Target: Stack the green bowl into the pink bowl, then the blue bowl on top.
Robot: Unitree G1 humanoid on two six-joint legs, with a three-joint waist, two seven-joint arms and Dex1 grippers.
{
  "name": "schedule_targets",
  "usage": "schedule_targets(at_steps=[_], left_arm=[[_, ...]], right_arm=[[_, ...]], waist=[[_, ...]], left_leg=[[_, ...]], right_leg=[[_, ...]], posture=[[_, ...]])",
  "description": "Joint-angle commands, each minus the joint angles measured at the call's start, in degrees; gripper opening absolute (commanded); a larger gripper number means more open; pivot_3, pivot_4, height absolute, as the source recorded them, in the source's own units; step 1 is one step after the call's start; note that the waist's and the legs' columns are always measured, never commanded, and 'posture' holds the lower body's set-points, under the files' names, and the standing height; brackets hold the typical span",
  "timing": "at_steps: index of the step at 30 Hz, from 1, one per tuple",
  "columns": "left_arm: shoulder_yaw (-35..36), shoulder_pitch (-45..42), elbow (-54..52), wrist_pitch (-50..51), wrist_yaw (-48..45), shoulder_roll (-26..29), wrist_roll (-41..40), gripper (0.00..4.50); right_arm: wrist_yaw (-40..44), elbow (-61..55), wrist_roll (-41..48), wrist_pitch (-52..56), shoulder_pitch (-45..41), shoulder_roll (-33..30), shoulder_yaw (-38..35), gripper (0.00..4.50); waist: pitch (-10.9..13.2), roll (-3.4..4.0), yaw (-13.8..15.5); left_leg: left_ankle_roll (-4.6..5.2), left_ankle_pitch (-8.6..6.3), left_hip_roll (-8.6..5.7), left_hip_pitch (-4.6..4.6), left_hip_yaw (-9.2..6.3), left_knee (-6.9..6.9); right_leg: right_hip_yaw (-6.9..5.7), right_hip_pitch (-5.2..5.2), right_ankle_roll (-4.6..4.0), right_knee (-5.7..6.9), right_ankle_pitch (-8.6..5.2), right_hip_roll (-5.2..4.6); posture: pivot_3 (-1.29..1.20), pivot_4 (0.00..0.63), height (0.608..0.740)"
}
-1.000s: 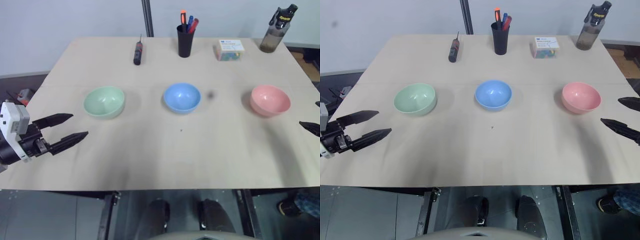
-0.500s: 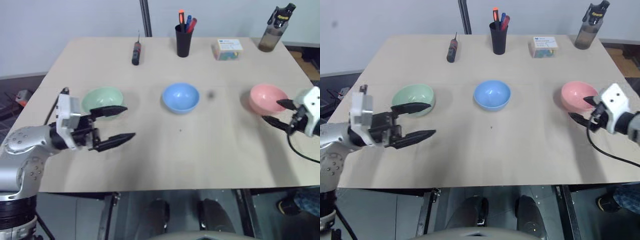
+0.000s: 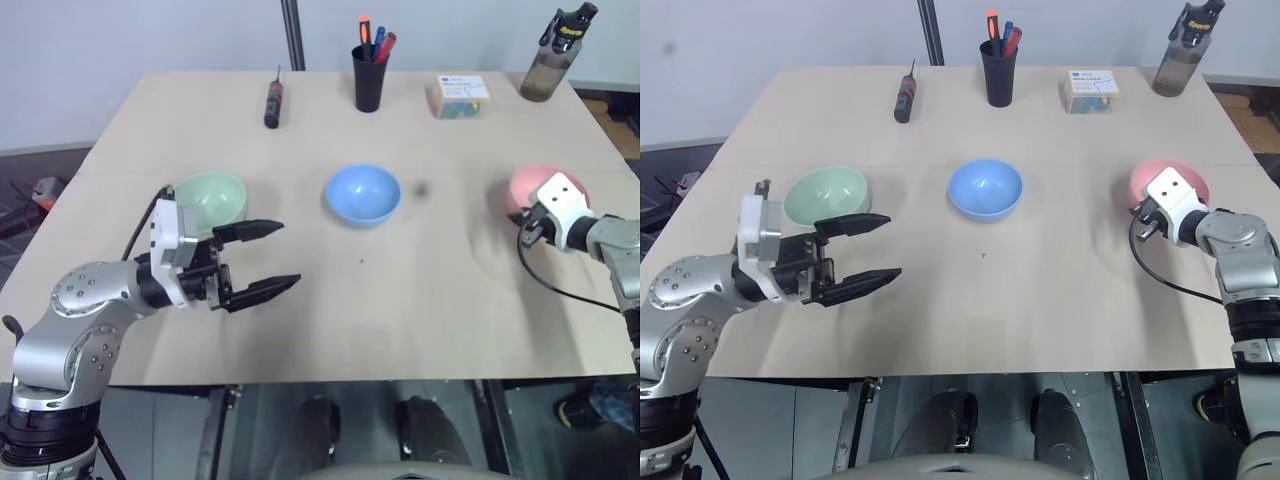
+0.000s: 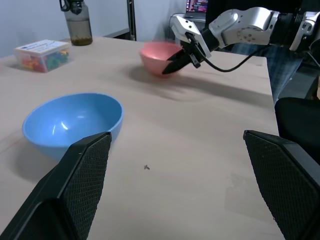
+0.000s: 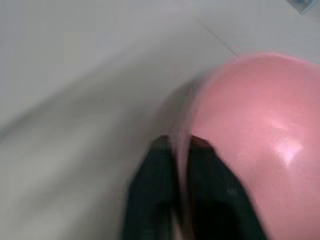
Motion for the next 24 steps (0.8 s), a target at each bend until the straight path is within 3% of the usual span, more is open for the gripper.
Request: schedule_targets(at_steps=[1,5,9,13,17,18,20,21,24], left_arm=[[2.14,0.54,-2.62,-0.03,1.37,0.28,-1.14,4.5],[1.66,0.59,-1.24,-0.86,7.92,-1.2,3.83,4.5],[0.31,-0.64,1.12,-3.45,15.15,-2.98,11.55,4.5],[-0.57,-2.82,2.26,-3.16,18.58,-3.41,14.81,4.5],[-1.95,-3.84,3.02,-6.29,22.91,-3.09,21.89,4.5],[-2.26,-3.55,2.94,-6.49,23.61,-2.67,23.44,4.5],[-2.51,-3.08,2.36,-5.74,24.63,-2.16,25.35,4.5],[-2.36,-2.94,1.9,-4.49,25.04,-2.01,25.5,4.5],[-1.73,-2.67,-0.13,2.0,27.1,-0.79,25.92,4.5]], right_arm=[[1.52,-4.88,0.79,-0.26,-0.58,-0.98,-1.35,0.02],[9.87,-26.86,9.26,7.57,5.97,-1.48,-0.31,0.02],[10.49,-46.0,16.61,17.55,9.9,3.09,5.76,0.02],[9.96,-51.79,18.28,21.26,11.14,8.02,12.75,0.02],[9.15,-46.88,13.42,17.94,9.78,10.6,18.34,0.02],[8.5,-44.7,13.07,17.65,8.76,11.82,18.36,0.59],[9.54,-42.69,13.09,17.14,7.72,12.45,18.51,0.96],[10.07,-42.56,12.78,17.04,7.44,12.11,18.63,1.5],[10.85,-43.54,13.18,17.68,7.42,11.06,17.85,2.51]], waist=[[0.0,0.0,0.0],[0.02,0.04,0.08],[0.0,0.02,-0.03],[-0.01,-0.02,0.3],[-0.04,-0.12,0.55],[-0.05,-0.14,0.4],[-0.05,-0.14,0.23],[-0.05,-0.13,0.18],[-0.05,-0.13,0.17]], left_leg=[[0.0,0.0,0.0,0.0,0.0,0.01],[0.01,0.0,0.04,0.0,-0.02,0.0],[0.01,-0.01,0.07,0.01,-0.03,-0.02],[0.02,-0.01,0.05,0.04,-0.1,0.04],[0.02,-0.01,-0.14,0.04,-0.19,0.13],[0.02,-0.01,-0.14,0.08,-0.18,0.13],[-0.01,0.01,-0.11,0.09,-0.19,0.1],[-0.04,0.02,-0.1,0.1,-0.19,0.1],[-0.05,0.02,-0.08,0.09,-0.21,0.05]], right_leg=[[0.0,0.0,0.0,0.01,0.0,0.0],[0.0,-0.01,0.0,0.0,0.0,0.03],[0.01,0.0,0.0,0.0,0.0,0.04],[-0.04,0.04,0.01,0.04,0.01,0.04],[-0.1,0.09,0.02,0.0,0.01,-0.07],[-0.09,0.1,0.02,0.0,0.01,-0.07],[-0.11,0.13,0.02,0.03,0.01,-0.01],[-0.11,0.13,0.02,0.06,0.01,0.0],[-0.12,0.12,0.01,0.03,0.01,0.01]], posture=[[0.0,0.15,0.74],[0.0,0.15,0.74],[0.0,0.15,0.74],[0.0,0.15,0.74],[0.0,0.15,0.74],[0.0,0.15,0.74],[0.0,0.15,0.74],[0.0,0.15,0.74],[0.0,0.15,0.74]])
